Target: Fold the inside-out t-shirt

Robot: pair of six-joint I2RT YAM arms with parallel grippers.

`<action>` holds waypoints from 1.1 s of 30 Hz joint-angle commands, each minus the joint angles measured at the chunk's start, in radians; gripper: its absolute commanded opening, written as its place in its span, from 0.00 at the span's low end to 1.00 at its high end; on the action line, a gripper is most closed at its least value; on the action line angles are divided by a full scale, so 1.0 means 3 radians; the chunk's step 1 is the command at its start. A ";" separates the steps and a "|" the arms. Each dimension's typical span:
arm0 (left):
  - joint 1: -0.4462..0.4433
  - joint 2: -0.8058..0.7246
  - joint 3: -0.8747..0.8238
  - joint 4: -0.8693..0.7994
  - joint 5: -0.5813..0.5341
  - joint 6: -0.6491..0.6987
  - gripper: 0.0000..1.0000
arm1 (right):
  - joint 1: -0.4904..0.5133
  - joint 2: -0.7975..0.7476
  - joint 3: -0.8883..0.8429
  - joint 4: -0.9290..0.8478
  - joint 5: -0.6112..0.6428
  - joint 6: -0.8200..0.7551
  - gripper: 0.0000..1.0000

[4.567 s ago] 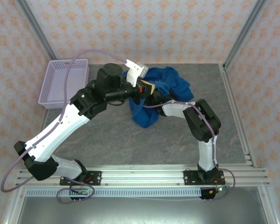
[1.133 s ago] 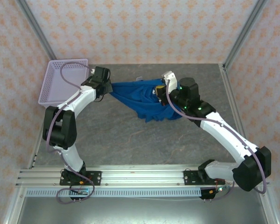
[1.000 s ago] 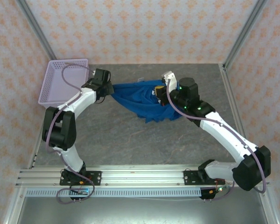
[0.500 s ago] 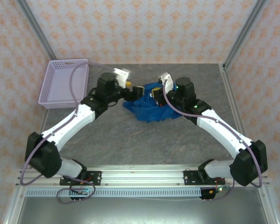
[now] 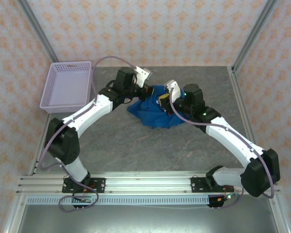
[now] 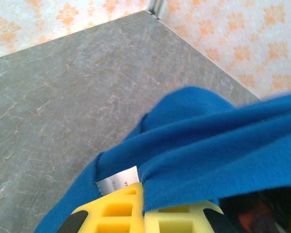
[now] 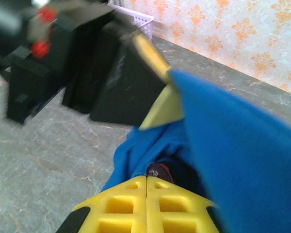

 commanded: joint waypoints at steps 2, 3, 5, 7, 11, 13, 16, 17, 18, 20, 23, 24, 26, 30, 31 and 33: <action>0.0186 0.0326 0.0518 -0.0488 -0.0543 -0.0475 0.05 | -0.0016 -0.0240 0.0054 0.0213 -0.0477 -0.0030 0.00; 0.0193 0.0437 0.0655 -0.0669 -0.0694 -0.0522 0.05 | -0.0016 -0.0274 0.0070 0.0339 -0.0557 0.0059 0.00; 0.0200 0.0657 0.0900 -0.1011 -0.0947 -0.0562 0.05 | -0.0016 -0.0283 0.0088 0.0612 -0.0648 0.0232 0.00; 0.0216 0.0938 0.1096 -0.1286 -0.1128 -0.0620 0.05 | -0.0016 -0.0277 0.0131 0.0835 -0.0652 0.0399 0.00; 0.0290 0.1052 0.0987 -0.1307 -0.1197 -0.0675 0.05 | -0.0015 -0.0283 0.0323 0.0890 0.0042 0.0602 0.00; 0.0353 0.0911 0.0694 -0.1095 -0.1171 -0.0741 0.05 | -0.0016 -0.0308 0.0394 0.0843 0.0452 0.0662 0.00; 0.0463 0.0661 0.0273 -0.0793 -0.1056 -0.0809 0.05 | -0.0016 -0.0299 0.0478 0.0726 0.0592 0.0664 0.00; 0.0499 0.0540 0.0138 -0.0652 -0.0951 -0.0834 0.05 | -0.0016 -0.0255 0.0525 0.0621 0.0537 0.0624 0.00; 0.0520 0.0477 0.0034 -0.0552 -0.0885 -0.0869 0.04 | -0.0013 -0.0204 0.0546 0.0529 0.0504 0.0586 0.00; 0.0536 0.0379 -0.0088 -0.0440 -0.0715 -0.0887 0.00 | -0.0007 -0.0050 0.0509 0.0341 0.0411 0.0515 0.00; 0.0537 0.0279 -0.0207 -0.0323 -0.0518 -0.0951 0.00 | 0.0092 0.0138 0.0346 0.0115 0.0576 0.0340 0.05; 0.0537 0.0245 -0.0243 -0.0283 -0.0478 -0.0967 0.00 | 0.0131 0.0200 0.0305 0.0080 0.0696 0.0267 0.11; 0.0534 0.0196 -0.0285 -0.0237 -0.0420 -0.1001 0.00 | 0.0181 0.0413 0.0286 0.0001 0.0874 0.0115 0.25; 0.0535 0.0218 -0.0245 -0.0286 -0.0358 -0.0994 0.00 | 0.0184 0.0893 0.0448 -0.0059 0.1045 -0.0068 0.43; 0.0534 0.0228 -0.0244 -0.0286 -0.0349 -0.0999 0.00 | 0.0184 0.1017 0.0526 -0.0095 0.1057 -0.0125 0.46; 0.0535 0.0239 -0.0239 -0.0281 -0.0331 -0.1011 0.00 | 0.0184 0.1251 0.0689 -0.0170 0.1101 -0.0256 0.51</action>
